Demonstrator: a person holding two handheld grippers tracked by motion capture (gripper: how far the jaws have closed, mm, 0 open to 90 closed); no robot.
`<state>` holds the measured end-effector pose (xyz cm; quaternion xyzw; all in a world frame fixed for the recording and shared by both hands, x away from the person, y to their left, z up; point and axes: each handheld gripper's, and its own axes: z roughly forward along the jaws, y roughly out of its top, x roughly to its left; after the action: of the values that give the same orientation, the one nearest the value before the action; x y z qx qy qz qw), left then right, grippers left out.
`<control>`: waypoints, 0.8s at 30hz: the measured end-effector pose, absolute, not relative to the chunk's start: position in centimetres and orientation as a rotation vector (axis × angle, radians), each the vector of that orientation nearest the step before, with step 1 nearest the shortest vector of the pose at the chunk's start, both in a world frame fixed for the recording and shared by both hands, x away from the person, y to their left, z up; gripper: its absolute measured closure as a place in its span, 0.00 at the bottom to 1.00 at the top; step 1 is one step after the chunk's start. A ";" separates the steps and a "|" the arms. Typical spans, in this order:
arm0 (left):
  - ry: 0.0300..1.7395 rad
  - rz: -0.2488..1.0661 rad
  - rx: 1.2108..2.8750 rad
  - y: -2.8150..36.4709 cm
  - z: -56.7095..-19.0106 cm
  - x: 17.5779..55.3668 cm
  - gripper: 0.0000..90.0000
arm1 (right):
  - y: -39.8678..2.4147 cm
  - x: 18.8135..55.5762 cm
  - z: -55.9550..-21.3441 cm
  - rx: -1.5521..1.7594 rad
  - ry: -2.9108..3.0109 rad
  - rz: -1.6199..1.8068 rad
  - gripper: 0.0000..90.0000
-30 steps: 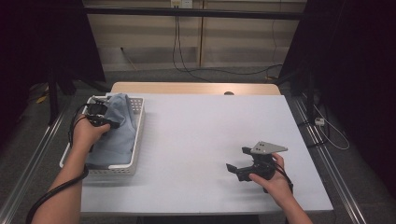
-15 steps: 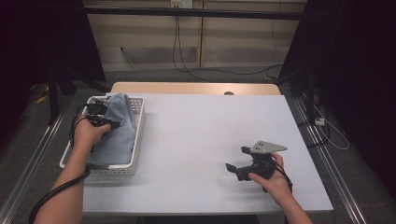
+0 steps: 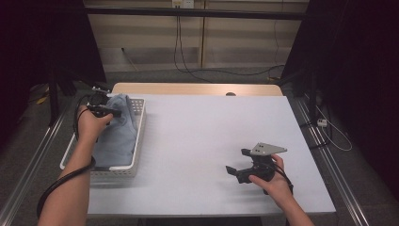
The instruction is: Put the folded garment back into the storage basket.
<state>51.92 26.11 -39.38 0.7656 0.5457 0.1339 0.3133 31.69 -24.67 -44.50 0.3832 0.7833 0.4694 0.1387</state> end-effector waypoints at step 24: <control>1.434 0.271 2.024 25.3 -39.9 51.3 0.84 | -25.0 31.7 -44.3 1.112 2.252 1.361 0.06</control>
<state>51.30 25.25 -39.85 0.7690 0.5450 0.1029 0.3177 31.74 -24.99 -44.31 0.3853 0.7803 0.4717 0.1421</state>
